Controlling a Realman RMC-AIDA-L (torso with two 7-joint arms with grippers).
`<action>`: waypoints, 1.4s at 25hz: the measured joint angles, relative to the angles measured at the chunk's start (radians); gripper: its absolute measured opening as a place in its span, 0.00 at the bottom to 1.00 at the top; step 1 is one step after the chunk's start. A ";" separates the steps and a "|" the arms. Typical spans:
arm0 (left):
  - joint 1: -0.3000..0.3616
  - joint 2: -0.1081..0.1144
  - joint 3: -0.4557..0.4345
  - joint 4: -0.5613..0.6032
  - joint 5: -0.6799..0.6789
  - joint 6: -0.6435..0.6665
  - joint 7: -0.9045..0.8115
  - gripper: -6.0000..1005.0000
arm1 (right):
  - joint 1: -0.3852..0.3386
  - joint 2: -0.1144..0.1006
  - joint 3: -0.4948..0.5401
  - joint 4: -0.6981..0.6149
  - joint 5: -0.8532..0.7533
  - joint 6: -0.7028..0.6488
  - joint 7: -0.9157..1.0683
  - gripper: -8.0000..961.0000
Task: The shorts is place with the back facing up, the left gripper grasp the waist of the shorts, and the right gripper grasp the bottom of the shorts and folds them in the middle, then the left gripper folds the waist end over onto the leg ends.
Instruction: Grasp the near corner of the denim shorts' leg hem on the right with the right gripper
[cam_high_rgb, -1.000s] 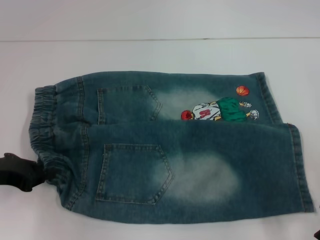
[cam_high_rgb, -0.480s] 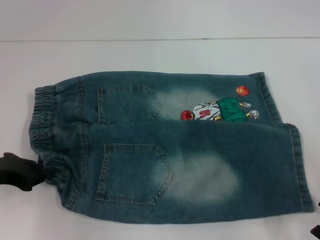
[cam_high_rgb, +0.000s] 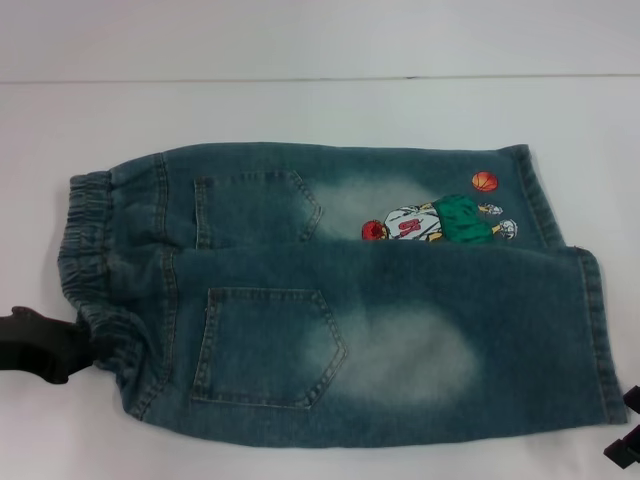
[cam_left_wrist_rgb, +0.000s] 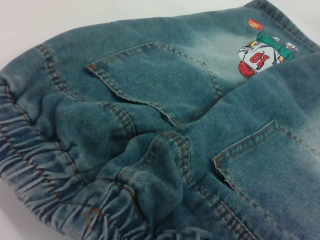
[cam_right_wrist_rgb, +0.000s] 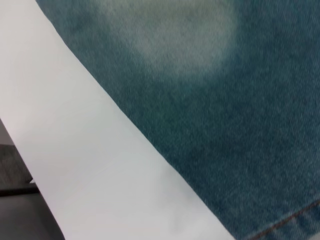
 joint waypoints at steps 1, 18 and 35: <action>0.000 0.000 0.000 0.000 0.000 0.000 0.000 0.04 | 0.000 0.000 0.001 0.000 0.003 0.003 -0.001 0.98; -0.005 0.002 0.000 -0.014 0.004 -0.023 0.011 0.04 | 0.003 0.000 0.002 -0.006 0.083 0.017 0.002 0.97; -0.012 0.002 0.000 -0.014 0.002 -0.026 0.010 0.04 | 0.005 0.001 -0.015 0.004 0.088 0.001 0.011 0.75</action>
